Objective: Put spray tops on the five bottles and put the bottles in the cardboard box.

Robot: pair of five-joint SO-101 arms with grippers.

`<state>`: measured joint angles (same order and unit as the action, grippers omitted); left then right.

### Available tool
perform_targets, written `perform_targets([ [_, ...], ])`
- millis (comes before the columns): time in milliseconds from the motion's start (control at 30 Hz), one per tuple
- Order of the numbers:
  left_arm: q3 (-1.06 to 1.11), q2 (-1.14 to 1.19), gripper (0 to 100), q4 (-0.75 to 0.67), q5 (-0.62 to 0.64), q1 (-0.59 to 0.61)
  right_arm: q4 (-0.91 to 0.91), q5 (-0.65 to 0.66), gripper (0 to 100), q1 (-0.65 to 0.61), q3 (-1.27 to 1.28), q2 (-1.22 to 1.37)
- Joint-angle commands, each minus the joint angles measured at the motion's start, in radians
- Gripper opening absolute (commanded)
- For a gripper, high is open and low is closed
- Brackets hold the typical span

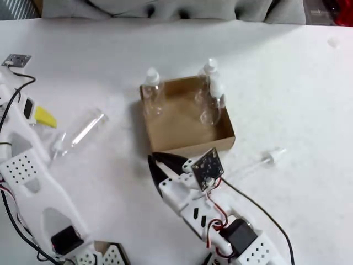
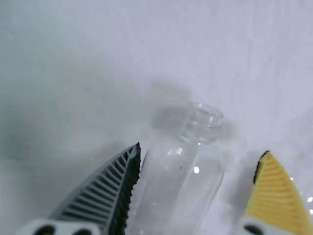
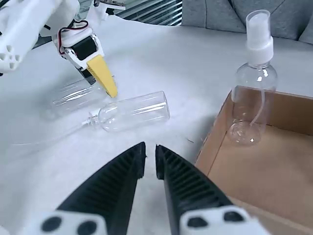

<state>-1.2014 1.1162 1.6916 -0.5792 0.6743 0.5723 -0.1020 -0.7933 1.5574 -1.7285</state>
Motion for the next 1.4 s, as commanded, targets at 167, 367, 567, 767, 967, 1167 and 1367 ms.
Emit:
perform_targets([
  [167, -0.069, 0.010, 28, 0.040, -0.009, 0.008, 0.004, 0.009, 1.5, 0.005, -0.008, 0.008],
  [367, -0.069, 0.007, 6, 0.080, -0.002, 0.012, 0.004, 0.009, 1.5, 0.005, -0.008, 0.008],
  [567, -0.069, 0.005, 2, 0.091, 0.104, 0.010, 0.004, 0.009, 1.5, 0.007, -0.008, 0.008],
  [767, -0.069, -0.053, 2, 0.092, 0.350, -0.005, 0.004, 0.009, 1.5, 0.007, -0.008, 0.008],
  [967, -0.057, -0.133, 2, 0.094, 0.721, -0.002, 0.004, 0.009, 1.5, 0.007, -0.008, 0.008],
  [1167, -0.057, -0.051, 3, 0.094, 0.741, 0.001, 0.004, 0.009, 1.5, 0.007, -0.008, 0.007],
  [1367, -0.069, 0.012, 24, 0.094, 0.741, 0.001, 0.004, 0.009, 1.5, 0.007, -0.008, 0.007],
])
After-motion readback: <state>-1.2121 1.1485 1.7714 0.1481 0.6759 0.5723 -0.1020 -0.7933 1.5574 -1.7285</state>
